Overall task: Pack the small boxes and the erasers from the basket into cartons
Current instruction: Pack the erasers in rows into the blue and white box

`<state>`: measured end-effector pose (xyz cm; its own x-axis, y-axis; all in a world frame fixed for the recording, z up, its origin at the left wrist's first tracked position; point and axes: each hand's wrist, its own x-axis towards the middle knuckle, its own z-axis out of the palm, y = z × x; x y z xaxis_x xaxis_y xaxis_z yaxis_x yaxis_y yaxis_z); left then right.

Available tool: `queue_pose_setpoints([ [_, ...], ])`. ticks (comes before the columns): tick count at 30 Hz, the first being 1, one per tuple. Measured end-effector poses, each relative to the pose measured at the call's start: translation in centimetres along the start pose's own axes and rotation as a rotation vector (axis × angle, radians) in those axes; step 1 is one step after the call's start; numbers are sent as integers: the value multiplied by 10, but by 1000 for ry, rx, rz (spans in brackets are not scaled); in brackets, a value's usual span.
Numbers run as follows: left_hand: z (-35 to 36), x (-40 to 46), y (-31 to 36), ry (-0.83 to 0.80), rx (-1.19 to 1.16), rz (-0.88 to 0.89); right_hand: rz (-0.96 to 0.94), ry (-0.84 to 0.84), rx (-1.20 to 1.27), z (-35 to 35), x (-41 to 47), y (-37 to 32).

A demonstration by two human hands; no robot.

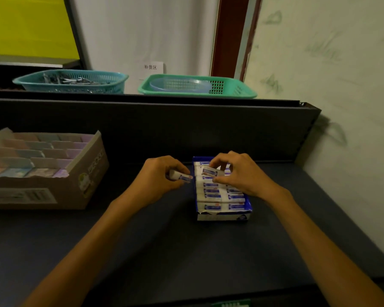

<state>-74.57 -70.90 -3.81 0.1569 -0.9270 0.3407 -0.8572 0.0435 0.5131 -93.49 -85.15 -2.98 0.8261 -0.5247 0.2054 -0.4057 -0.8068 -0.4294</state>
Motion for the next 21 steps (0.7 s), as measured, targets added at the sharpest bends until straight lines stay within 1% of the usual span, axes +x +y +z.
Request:
queue_pose_setpoints([
  [5,7,1,11,23,20,52,9,7,140,-5,-11,1],
  [9,11,0,19,19,35,64,3,25,163,-9,-19,4],
  [14,16,1,26,6,76,60,20,50,251,-13,-28,9],
  [18,22,1,31,4,79,68,57,51,437,-17,-35,14],
  [21,26,2,33,6,72,72,69,35,497,-21,-41,20],
])
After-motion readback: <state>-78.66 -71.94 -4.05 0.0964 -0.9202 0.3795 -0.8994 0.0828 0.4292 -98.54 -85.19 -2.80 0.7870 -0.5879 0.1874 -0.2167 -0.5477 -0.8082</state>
